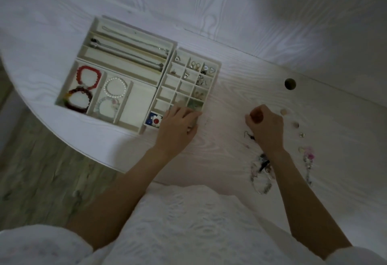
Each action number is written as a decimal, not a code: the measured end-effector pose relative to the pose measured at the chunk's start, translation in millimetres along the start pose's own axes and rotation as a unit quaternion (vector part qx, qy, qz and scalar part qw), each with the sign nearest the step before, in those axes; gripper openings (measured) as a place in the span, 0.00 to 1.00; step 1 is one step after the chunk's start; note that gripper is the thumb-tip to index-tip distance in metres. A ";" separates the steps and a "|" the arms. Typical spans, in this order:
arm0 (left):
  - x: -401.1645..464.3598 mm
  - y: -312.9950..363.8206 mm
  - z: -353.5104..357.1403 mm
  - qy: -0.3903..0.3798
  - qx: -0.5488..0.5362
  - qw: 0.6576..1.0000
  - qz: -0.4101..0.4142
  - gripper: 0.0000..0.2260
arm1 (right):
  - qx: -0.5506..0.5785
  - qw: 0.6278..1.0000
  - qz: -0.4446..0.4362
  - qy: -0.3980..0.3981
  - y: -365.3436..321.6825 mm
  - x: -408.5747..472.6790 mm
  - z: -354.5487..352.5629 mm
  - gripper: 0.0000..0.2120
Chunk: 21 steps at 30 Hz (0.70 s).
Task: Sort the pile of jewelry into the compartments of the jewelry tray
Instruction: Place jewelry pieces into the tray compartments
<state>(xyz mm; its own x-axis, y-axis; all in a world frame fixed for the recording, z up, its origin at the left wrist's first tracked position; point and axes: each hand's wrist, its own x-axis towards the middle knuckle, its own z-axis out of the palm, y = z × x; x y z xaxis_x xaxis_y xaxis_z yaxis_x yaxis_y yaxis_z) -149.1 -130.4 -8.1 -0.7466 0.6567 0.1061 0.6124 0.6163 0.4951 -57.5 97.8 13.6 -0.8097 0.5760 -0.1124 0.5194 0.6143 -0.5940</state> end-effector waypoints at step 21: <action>-2.9 -86.0 -30.6 0.065 -0.094 0.960 -0.257 0.17 | -0.110 0.970 -0.203 -0.070 -117.1 91.8 96.0 0.04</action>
<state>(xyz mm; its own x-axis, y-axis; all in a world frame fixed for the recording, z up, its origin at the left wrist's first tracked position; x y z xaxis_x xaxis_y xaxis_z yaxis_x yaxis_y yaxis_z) -207.6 -198.7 -24.5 -0.9712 0.2192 -0.0938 0.1054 0.7478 0.6555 -218.9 27.0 -3.7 -0.9809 0.1933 -0.0218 0.1838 0.8844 -0.4290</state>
